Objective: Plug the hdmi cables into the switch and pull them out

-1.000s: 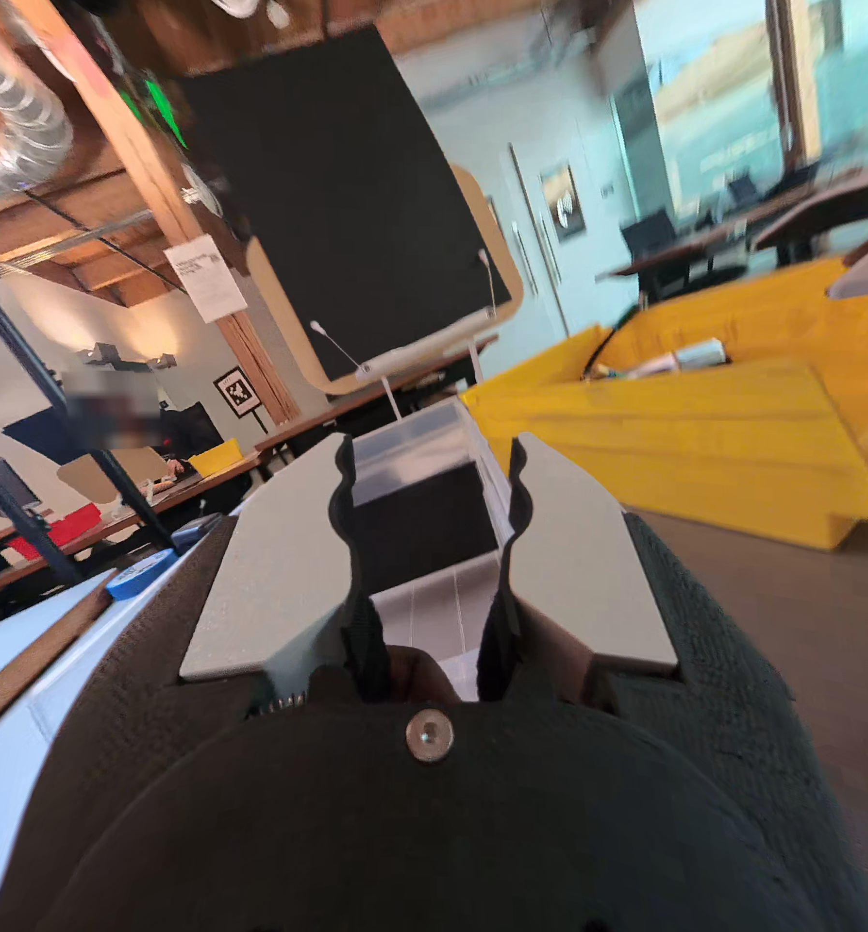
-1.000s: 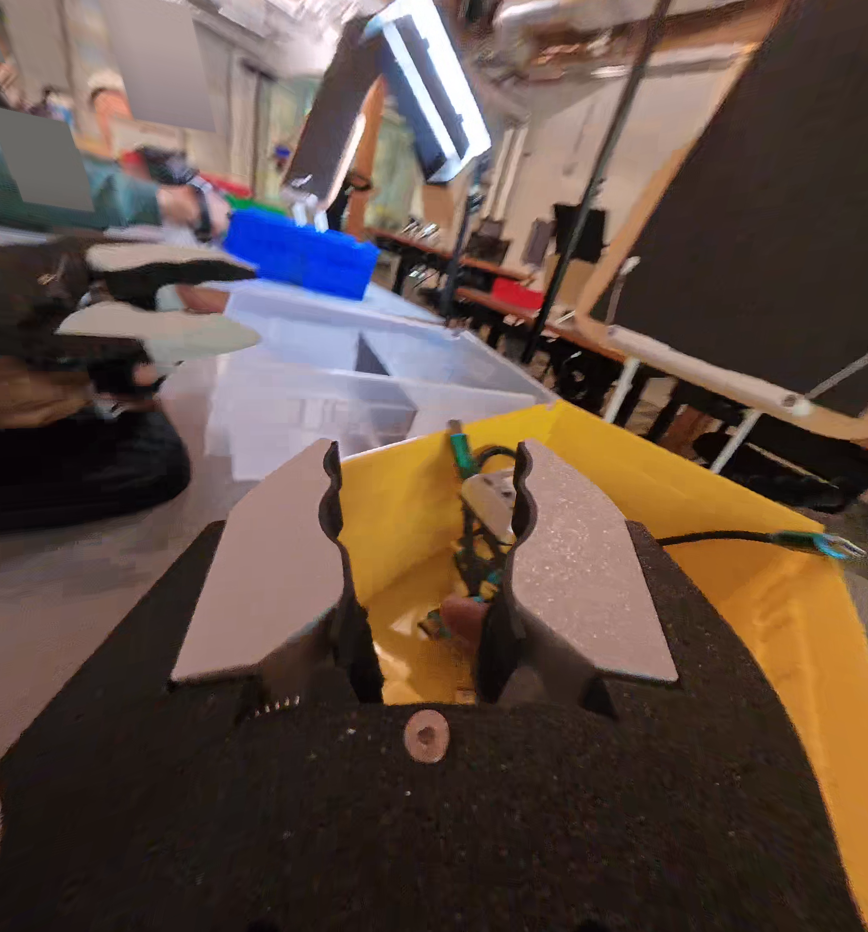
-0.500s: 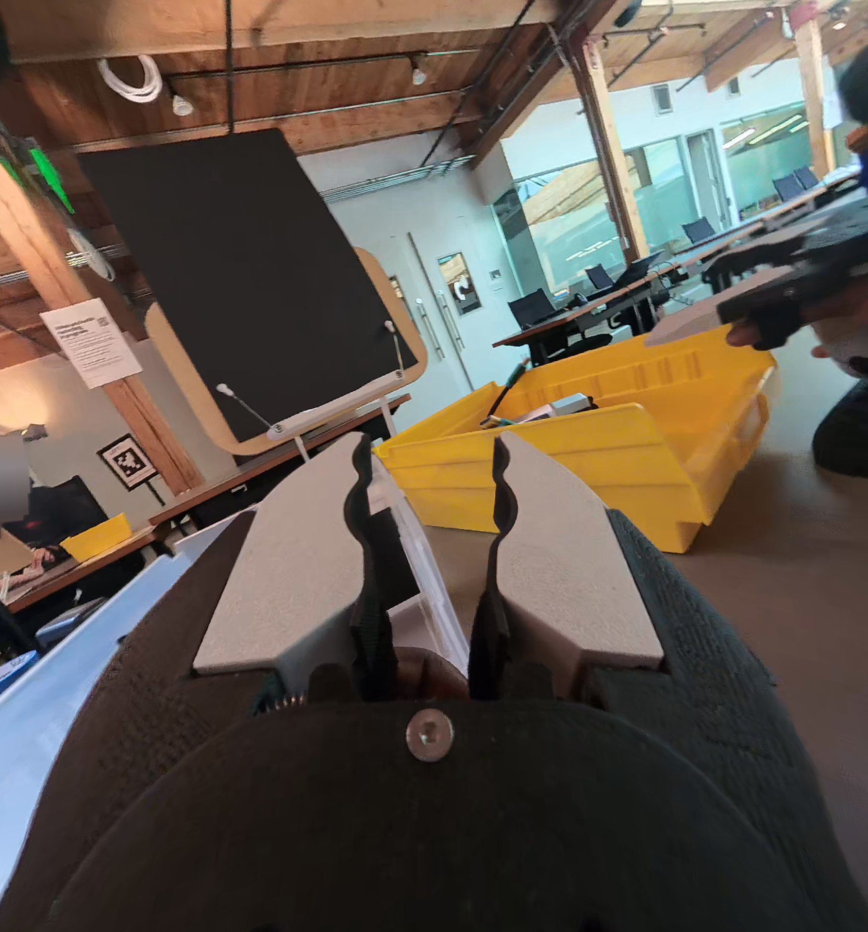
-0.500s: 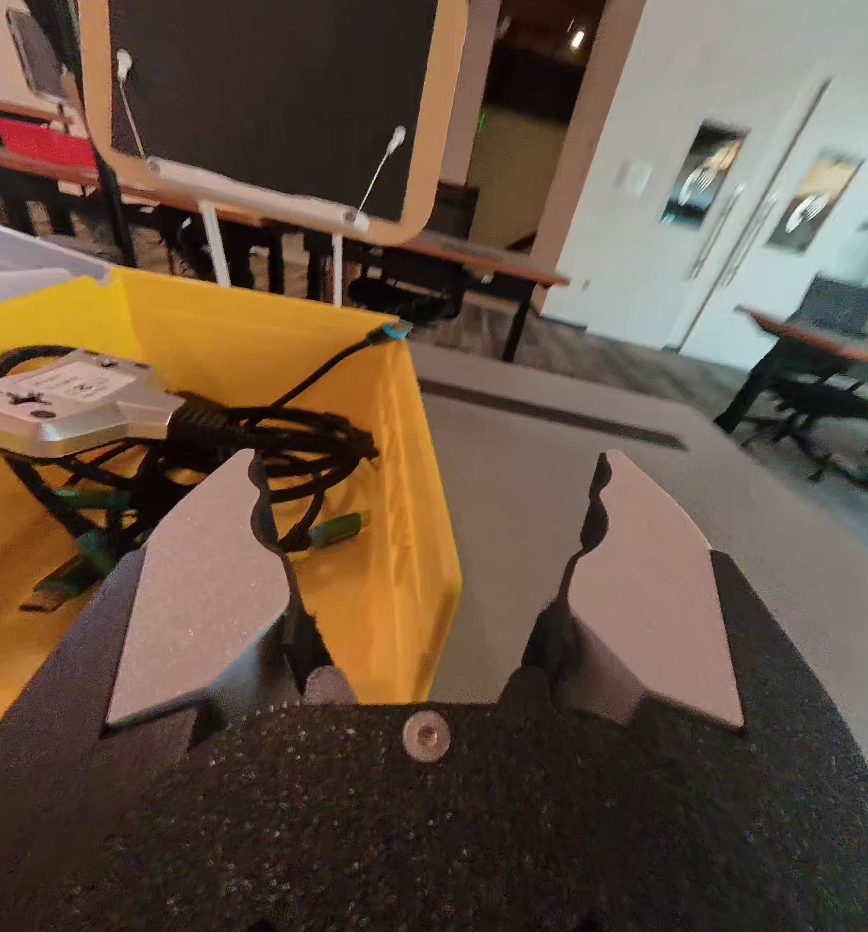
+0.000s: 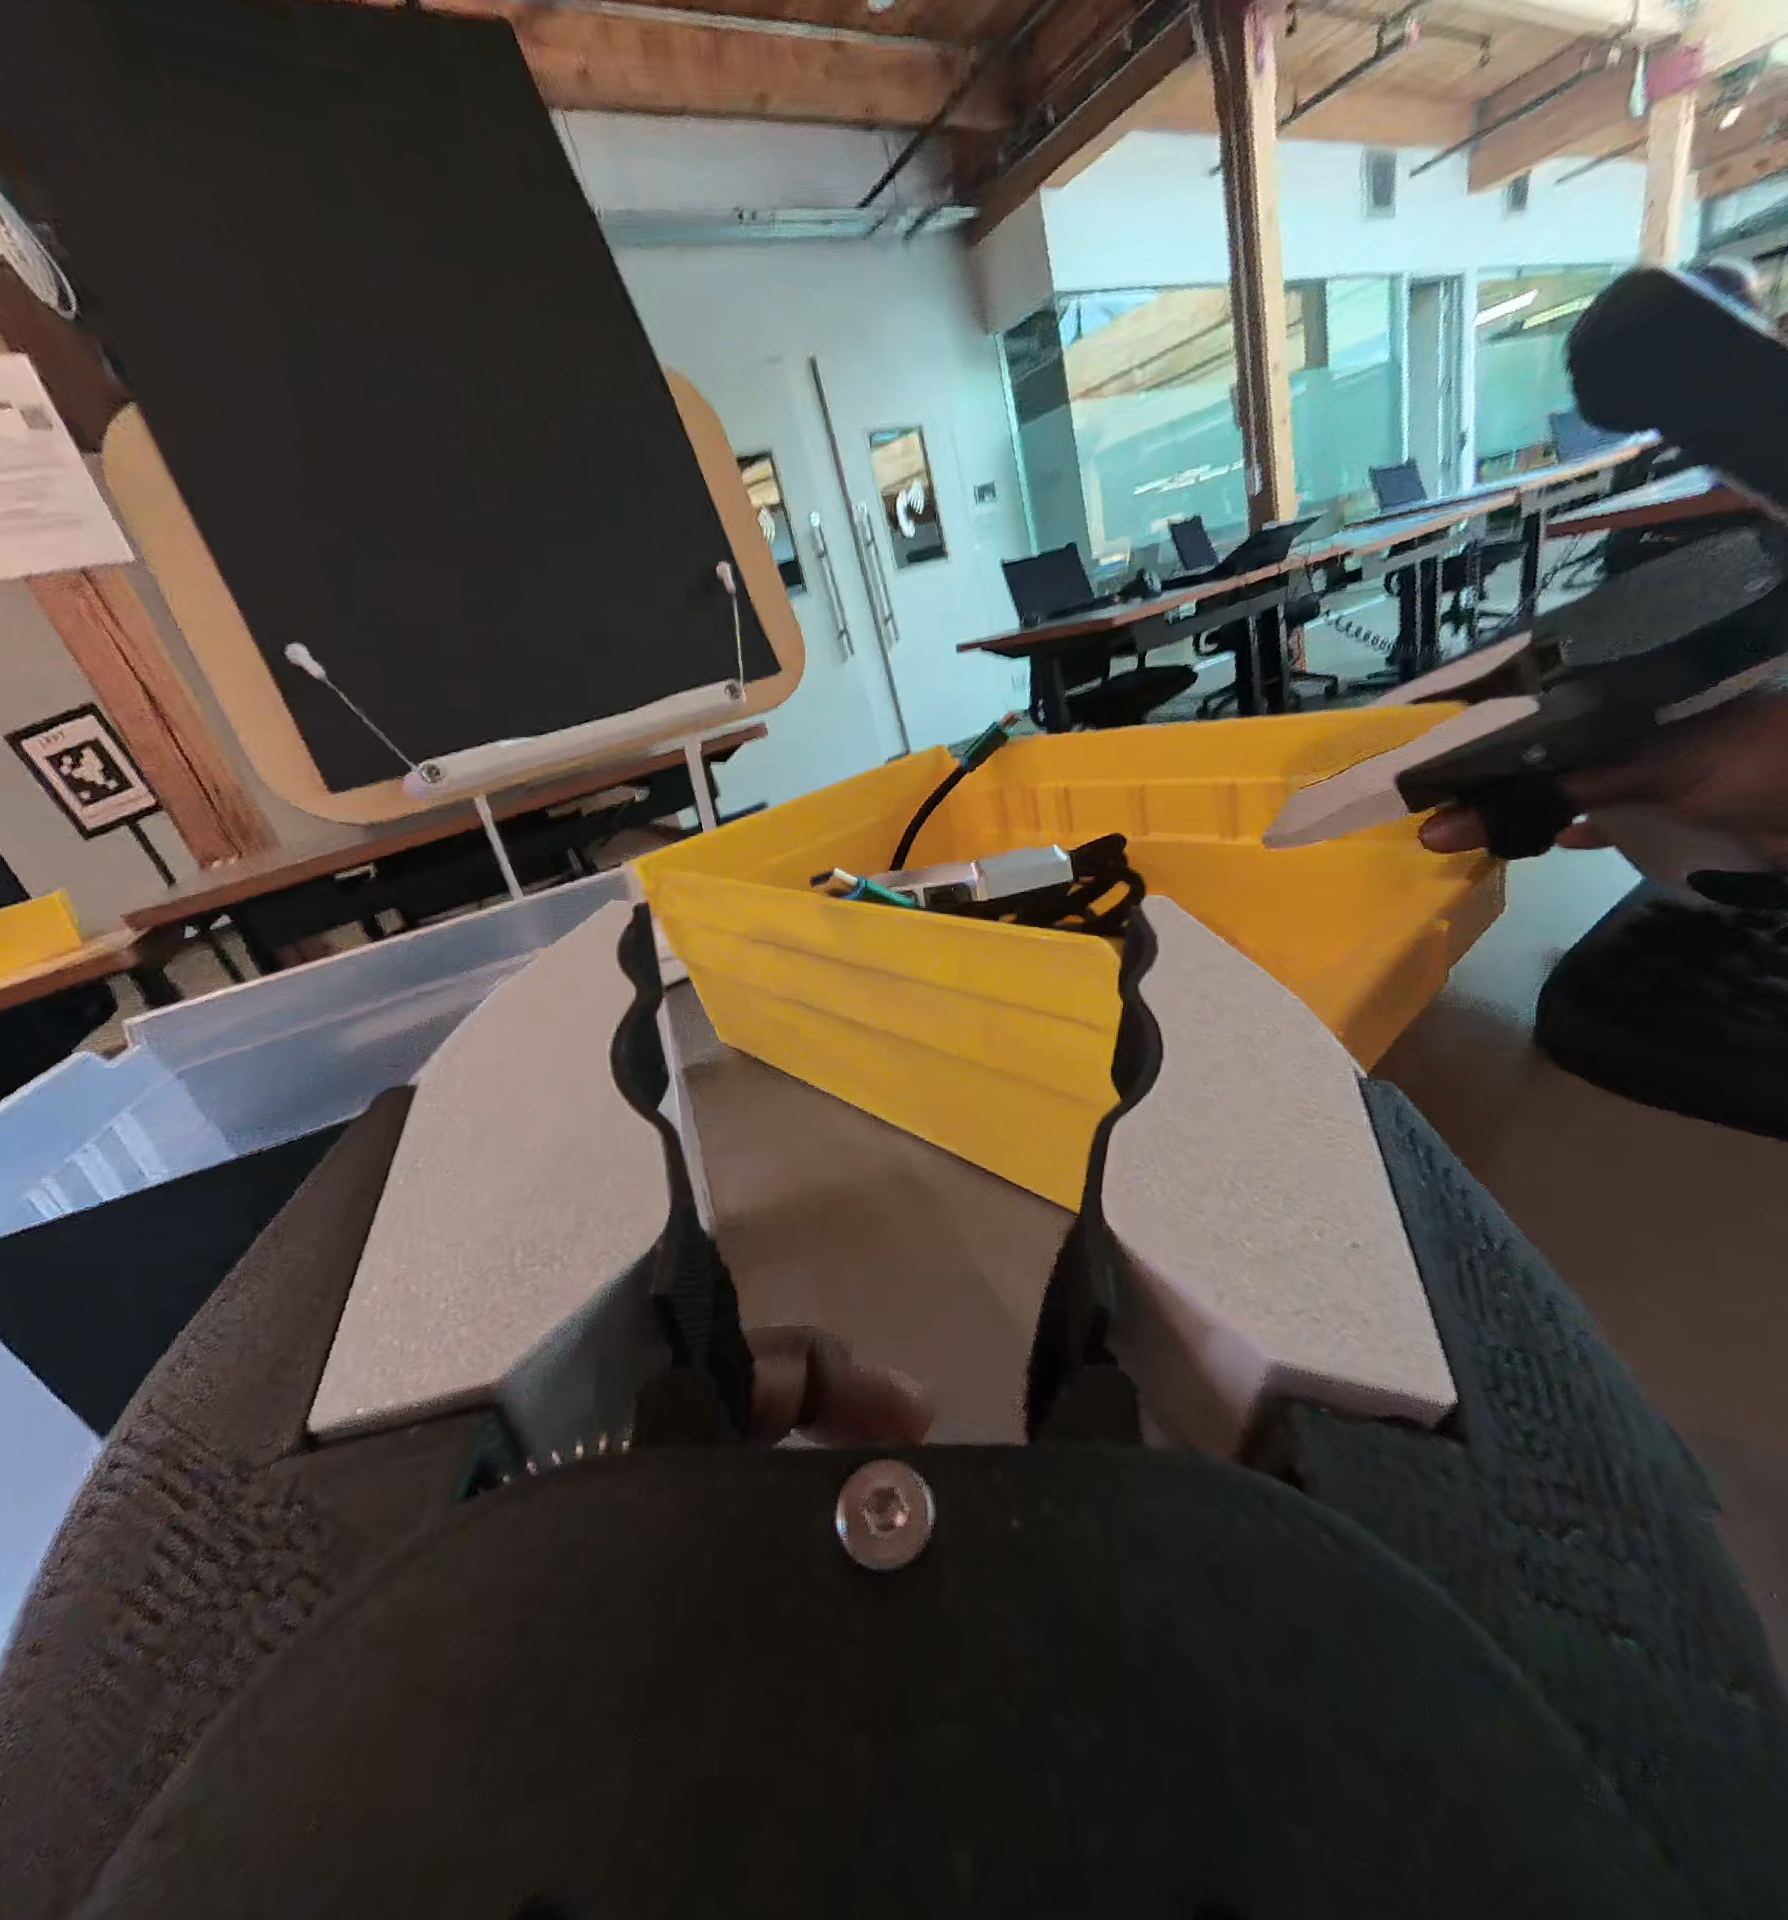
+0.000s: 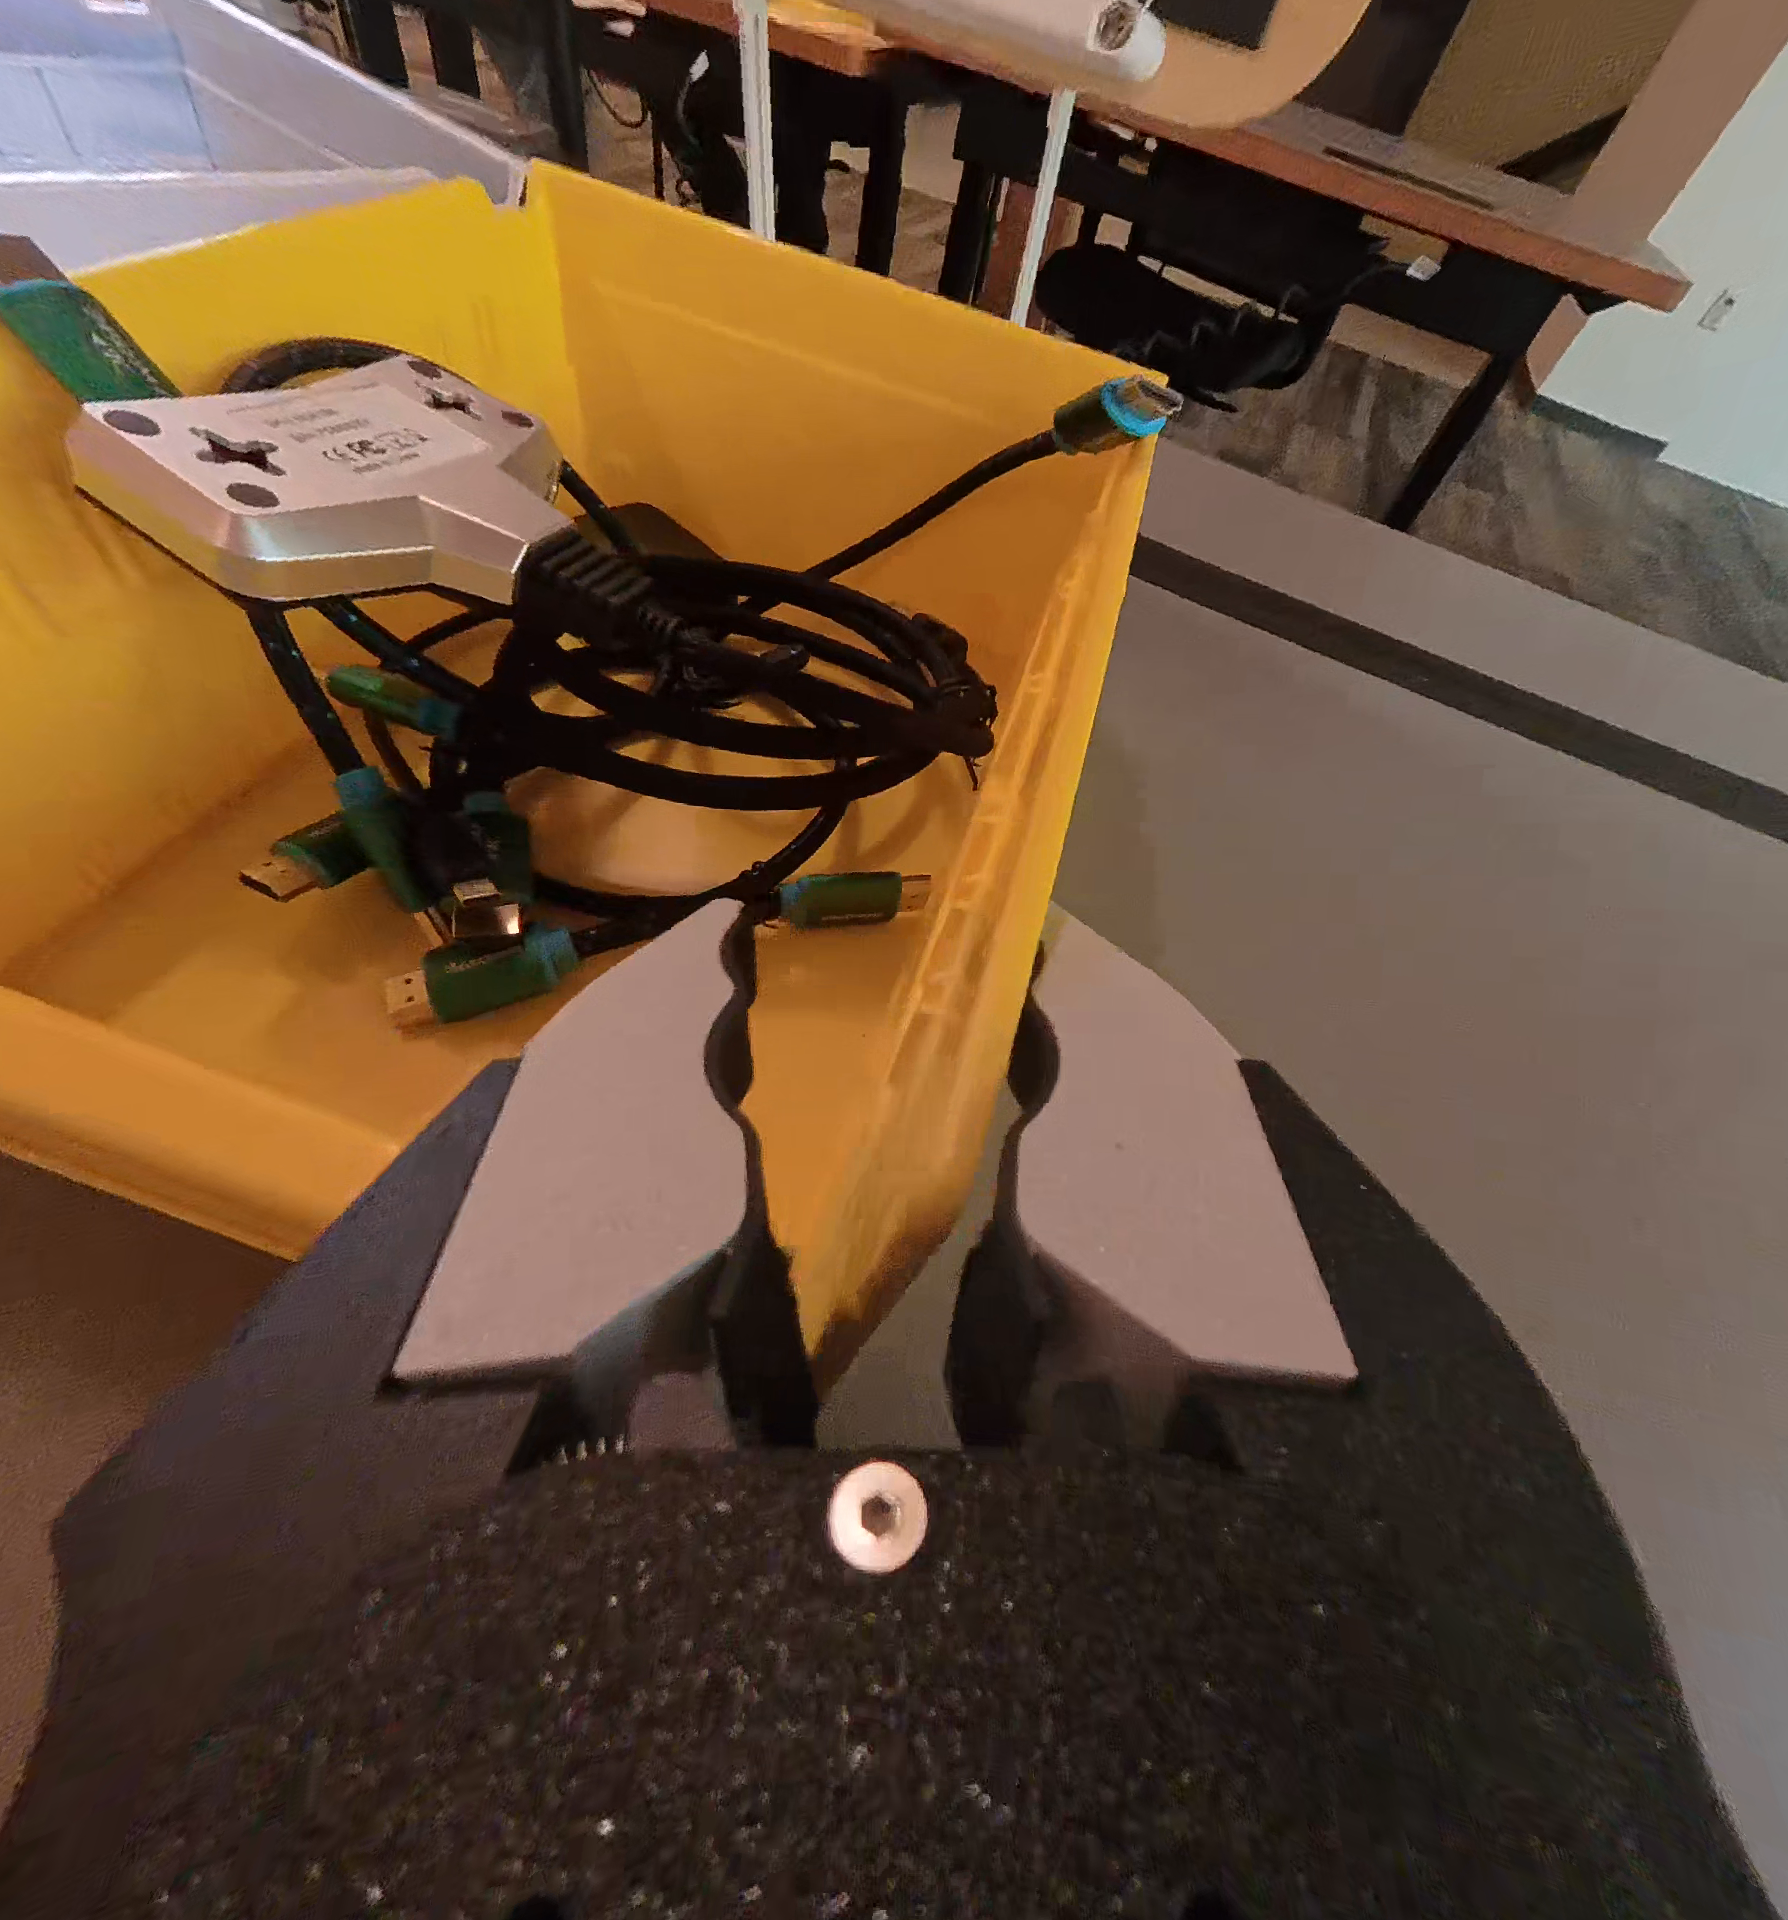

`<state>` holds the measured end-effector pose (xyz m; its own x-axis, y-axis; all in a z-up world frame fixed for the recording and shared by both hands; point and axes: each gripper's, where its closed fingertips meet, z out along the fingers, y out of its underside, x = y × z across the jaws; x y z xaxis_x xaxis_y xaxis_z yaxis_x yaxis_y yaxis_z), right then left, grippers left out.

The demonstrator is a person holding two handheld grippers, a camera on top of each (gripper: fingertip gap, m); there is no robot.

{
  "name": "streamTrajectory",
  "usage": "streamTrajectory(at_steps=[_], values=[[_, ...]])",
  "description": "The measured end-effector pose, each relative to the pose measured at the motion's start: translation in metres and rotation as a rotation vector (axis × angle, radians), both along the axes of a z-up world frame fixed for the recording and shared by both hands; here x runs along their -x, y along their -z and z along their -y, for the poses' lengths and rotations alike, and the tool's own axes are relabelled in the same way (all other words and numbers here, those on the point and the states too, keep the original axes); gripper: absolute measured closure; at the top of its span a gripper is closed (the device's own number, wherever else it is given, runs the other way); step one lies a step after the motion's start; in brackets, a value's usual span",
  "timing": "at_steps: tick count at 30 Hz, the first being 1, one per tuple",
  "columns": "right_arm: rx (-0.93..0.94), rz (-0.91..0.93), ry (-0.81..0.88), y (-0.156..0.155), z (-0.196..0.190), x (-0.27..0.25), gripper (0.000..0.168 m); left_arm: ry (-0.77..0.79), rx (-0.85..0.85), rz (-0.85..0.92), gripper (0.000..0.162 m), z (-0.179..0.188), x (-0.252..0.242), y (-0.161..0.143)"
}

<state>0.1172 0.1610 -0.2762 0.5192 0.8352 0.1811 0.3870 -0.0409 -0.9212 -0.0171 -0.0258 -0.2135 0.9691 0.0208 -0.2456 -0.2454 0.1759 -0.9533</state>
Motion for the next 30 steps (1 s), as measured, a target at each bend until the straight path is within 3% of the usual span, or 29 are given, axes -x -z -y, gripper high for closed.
streamTrajectory(at_steps=[2, 4, 7, 8, 10, 13, 16, 17, 18, 20, 24, 30], values=[[0.017, 0.074, 0.001, 0.010, -0.001, 0.003, 0.103, -0.073, 0.041, -0.012, 0.072, -0.007, 0.004, 0.004], [0.016, 0.072, 0.000, 0.010, -0.002, 0.002, 0.104, -0.203, -0.016, 0.005, 0.057, -0.005, 0.007, -0.005], [0.038, 0.061, -0.011, 0.011, -0.003, 0.002, 0.105, -0.254, -0.229, -0.054, 0.064, 0.009, -0.026, -0.022], [0.047, 0.061, -0.019, 0.012, -0.002, 0.002, 0.108, -0.234, -0.160, -0.086, 0.075, 0.000, -0.039, -0.010], [0.061, 0.058, -0.027, 0.013, 0.001, 0.001, 0.112, -0.184, 0.076, -0.063, 0.079, -0.026, -0.050, 0.025], [0.089, 0.065, -0.029, 0.015, 0.001, -0.001, 0.118, -0.203, 0.218, 0.115, 0.086, -0.044, -0.031, 0.039], [0.104, 0.074, 0.001, 0.017, -0.001, -0.004, 0.132, -0.097, 0.482, 0.258, 0.092, -0.060, -0.031, 0.071], [0.108, 0.075, 0.011, 0.017, -0.002, -0.004, 0.134, -0.060, 0.561, 0.293, 0.098, -0.064, -0.033, 0.081], [0.109, 0.079, 0.030, 0.016, -0.003, -0.005, 0.138, -0.054, 0.597, 0.330, 0.115, -0.068, -0.031, 0.086], [0.113, 0.091, 0.072, 0.016, -0.003, -0.008, 0.143, -0.075, 0.586, 0.316, 0.121, -0.071, -0.026, 0.085], [-0.002, 0.039, 0.132, -0.007, -0.008, -0.020, 0.153, -0.129, 0.524, 0.117, 0.128, -0.070, -0.035, 0.078], [-0.215, -0.149, 0.150, -0.083, 0.021, -0.019, 0.153, -0.201, 0.301, -0.014, 0.131, -0.047, -0.025, 0.009]])
